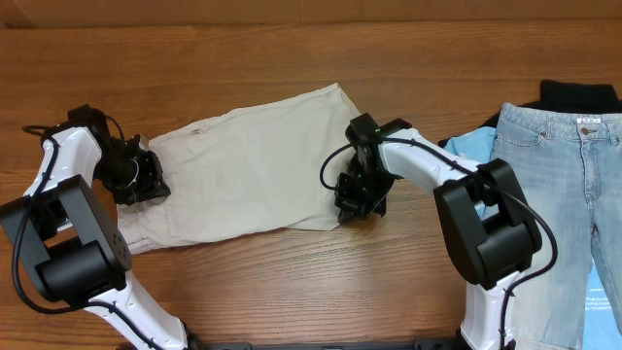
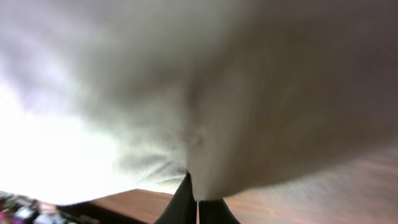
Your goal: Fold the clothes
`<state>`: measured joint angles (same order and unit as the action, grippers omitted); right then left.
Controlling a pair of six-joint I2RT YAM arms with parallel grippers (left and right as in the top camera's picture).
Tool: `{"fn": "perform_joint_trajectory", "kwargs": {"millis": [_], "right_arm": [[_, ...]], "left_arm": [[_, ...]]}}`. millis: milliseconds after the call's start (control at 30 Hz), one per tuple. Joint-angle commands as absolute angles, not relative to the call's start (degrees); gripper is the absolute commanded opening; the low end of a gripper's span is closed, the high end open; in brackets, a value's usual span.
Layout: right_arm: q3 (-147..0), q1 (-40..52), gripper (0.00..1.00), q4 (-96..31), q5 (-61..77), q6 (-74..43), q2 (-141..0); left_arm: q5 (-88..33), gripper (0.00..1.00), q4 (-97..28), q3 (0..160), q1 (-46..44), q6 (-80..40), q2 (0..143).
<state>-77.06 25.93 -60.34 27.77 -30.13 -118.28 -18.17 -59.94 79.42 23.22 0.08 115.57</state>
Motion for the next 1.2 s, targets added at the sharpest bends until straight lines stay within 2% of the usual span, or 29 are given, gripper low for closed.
{"fn": "perform_joint_trajectory", "kwargs": {"millis": [0,200,267,333,367,433,467,567,633,667,700,867,1000,1167], "right_arm": [[-76.62,25.63,0.04,-61.98,20.36,-28.05,-111.85],[-76.62,25.63,0.04,-67.2,11.92,-28.05,-109.51],[-76.6,25.63,0.19,-67.77,11.64,-28.05,-109.51],[-76.62,25.63,0.46,-68.23,11.6,-28.01,-109.51],[-76.62,25.45,0.55,-68.31,11.62,-27.99,-109.51],[-76.97,24.75,0.53,-68.25,11.6,-26.28,-109.36],[-77.52,24.36,0.49,-68.16,11.62,-25.1,-109.36],[-81.12,22.37,0.28,-66.39,12.82,-19.59,-109.34],[-82.65,21.47,0.23,-63.37,16.91,-14.81,-109.34],[-83.0,21.08,0.22,-60.58,20.88,-11.99,-109.34],[-82.96,20.78,0.22,-57.58,25.36,-9.39,-109.34],[-80.62,20.95,0.22,-44.8,37.3,-9.45,-111.61],[-80.05,21.23,0.2,-39.97,36.97,-14.28,-116.2],[-80.07,16.56,0.17,-36.6,33.69,-22.04,-119.02]], "left_arm": [[-17.58,0.08,-59.53,78.91,23.07,-0.43,116.14],[-17.56,0.13,-59.11,78.91,23.09,-0.43,116.14],[-17.61,0.18,-59.07,78.91,23.11,-0.43,116.14],[-17.74,0.2,-59.16,79.11,23.11,-0.43,116.14],[-17.91,0.21,-59.79,79.66,23.11,-0.36,116.14],[-18.28,0.24,-61.93,81.54,23.22,-0.16,116.11],[-18.28,0.25,-63.26,82.76,23.22,-0.14,116.11],[-19.68,0.24,-68.95,88.51,23.22,0.27,116.11],[-22.33,0.22,-71.48,91.59,23.16,1.13,116.11],[-24.29,0.16,-72.18,92.64,22.87,1.74,116.11],[-25.91,0.05,-72.23,92.99,22.55,1.69,116.11],[-27.77,0.04,-71.0,90.83,17.74,3.36,116.14],[-28.53,0.04,-64.66,85.82,10.79,4.16,116.14],[-23.97,0.04,-51.59,77.71,2.81,1.96,116.14]]}}
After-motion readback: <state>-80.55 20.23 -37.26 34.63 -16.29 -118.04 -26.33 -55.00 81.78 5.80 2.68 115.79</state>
